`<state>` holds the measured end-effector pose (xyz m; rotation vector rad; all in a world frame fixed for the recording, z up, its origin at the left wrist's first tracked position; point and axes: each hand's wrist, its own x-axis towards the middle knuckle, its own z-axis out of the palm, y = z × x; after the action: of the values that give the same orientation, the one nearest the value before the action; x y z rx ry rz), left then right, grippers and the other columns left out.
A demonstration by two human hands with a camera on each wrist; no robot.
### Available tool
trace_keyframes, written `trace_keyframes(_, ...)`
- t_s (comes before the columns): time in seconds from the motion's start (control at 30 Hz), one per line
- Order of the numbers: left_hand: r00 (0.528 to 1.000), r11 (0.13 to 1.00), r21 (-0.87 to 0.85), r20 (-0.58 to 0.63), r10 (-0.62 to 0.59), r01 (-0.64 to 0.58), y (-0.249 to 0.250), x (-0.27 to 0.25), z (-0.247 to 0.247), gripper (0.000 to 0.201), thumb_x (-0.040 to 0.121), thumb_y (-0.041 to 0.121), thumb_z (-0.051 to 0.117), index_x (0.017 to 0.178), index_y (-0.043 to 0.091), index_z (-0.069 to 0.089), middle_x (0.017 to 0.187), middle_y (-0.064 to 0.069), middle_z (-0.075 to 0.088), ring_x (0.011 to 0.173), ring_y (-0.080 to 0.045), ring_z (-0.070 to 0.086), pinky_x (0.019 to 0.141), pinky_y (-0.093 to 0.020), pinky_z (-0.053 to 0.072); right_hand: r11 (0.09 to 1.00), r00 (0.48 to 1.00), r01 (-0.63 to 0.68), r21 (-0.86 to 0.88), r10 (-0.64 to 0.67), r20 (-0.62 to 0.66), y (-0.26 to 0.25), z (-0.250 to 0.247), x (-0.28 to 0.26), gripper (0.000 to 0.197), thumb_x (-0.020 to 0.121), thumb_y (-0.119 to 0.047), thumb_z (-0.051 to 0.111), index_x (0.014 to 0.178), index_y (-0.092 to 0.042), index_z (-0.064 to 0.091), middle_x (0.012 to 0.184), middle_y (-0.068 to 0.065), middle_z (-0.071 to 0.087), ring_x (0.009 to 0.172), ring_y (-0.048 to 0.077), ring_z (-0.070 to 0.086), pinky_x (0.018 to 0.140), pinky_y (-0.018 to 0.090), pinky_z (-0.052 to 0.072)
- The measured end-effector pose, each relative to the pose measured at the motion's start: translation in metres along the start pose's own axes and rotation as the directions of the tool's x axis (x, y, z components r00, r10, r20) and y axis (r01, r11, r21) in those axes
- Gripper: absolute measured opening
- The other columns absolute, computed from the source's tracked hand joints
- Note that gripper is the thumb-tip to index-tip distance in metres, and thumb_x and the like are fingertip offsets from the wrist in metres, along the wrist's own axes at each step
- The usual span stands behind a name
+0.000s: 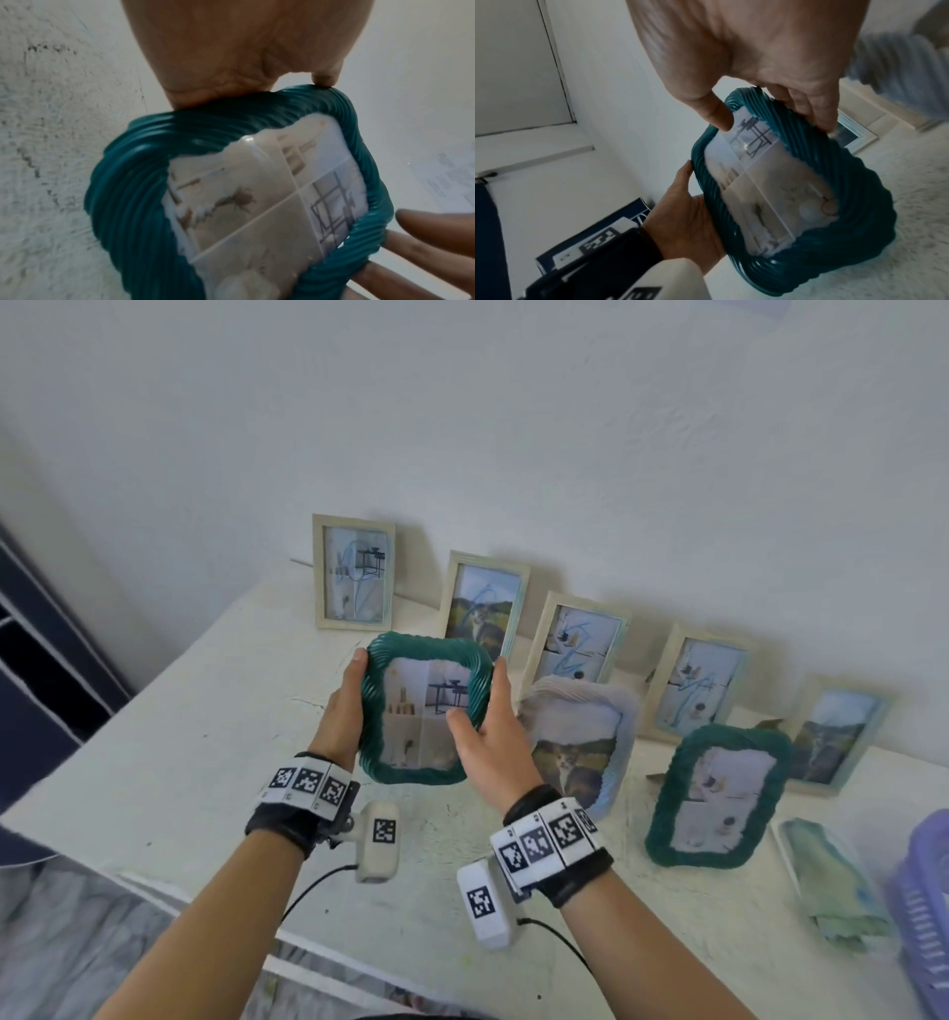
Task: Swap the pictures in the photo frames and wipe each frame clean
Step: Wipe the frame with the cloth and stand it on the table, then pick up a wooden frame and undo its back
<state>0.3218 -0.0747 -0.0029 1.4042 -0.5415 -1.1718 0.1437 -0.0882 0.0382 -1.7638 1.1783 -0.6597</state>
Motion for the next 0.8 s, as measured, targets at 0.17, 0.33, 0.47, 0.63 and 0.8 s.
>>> trace_keyframes(0.17,1.0,0.999,0.044,0.017,-0.023,0.022,-0.011,0.015,-0.002,0.095,0.062,0.093,0.044,0.125,0.025,0.063,0.124,-0.006,0.066,0.117,-0.024,0.06,0.108,-0.05,0.04,0.999,0.999,-0.001,-0.04,-0.001,-0.039,0.006,0.009,0.014,0.08,0.097,-0.02,0.049,0.154,-0.026,-0.007,0.13,-0.006,0.045,0.107,0.021,0.057,0.084,0.018,0.042)
trace_keyframes(0.33,0.999,0.98,0.197,-0.039,0.026,-0.018,-0.009,0.011,0.002,0.076,0.088,0.075,0.028,0.122,0.016,0.061,0.117,-0.009,0.062,0.113,-0.026,0.058,0.106,-0.044,0.043,0.998,0.998,0.024,-0.063,-0.028,-0.054,0.025,0.015,0.019,0.082,0.095,-0.019,0.049,0.153,-0.031,-0.006,0.12,-0.002,0.055,0.062,-0.002,0.052,0.063,0.013,0.039)
trace_keyframes(0.47,0.998,0.966,0.256,-0.018,0.054,-0.048,-0.01,0.011,-0.007,0.058,0.091,0.07,0.029,0.106,0.024,0.062,0.118,-0.014,0.063,0.112,-0.028,0.059,0.097,-0.044,0.049,0.997,0.999,0.027,-0.073,-0.03,-0.042,0.025,0.012,0.016,0.083,0.095,-0.017,0.05,0.154,-0.029,-0.007,0.128,-0.001,0.05,0.07,-0.002,0.057,0.061,0.01,0.042)
trace_keyframes(0.63,0.961,0.9,0.394,-0.117,0.249,-0.185,-0.012,-0.011,-0.022,0.046,0.098,0.053,0.041,0.121,0.016,0.054,0.121,-0.005,0.06,0.115,-0.024,0.057,0.093,-0.04,0.049,0.983,0.996,0.093,-0.16,-0.092,0.015,0.012,-0.004,-0.005,0.08,0.096,-0.023,0.05,0.154,-0.025,-0.003,0.135,-0.017,0.038,0.093,-0.009,0.054,0.09,0.026,0.048)
trace_keyframes(0.8,0.85,0.807,0.511,-0.243,0.468,-0.298,-0.011,-0.069,-0.014,0.014,0.096,0.026,0.056,0.096,0.013,0.061,0.098,-0.001,0.065,0.089,-0.014,0.058,0.065,-0.01,0.037,0.983,0.985,0.045,-0.18,-0.013,0.174,0.003,-0.04,-0.048,0.04,0.097,-0.034,0.052,0.135,-0.022,0.048,0.096,-0.005,0.066,0.082,0.002,0.063,0.071,0.018,0.05)
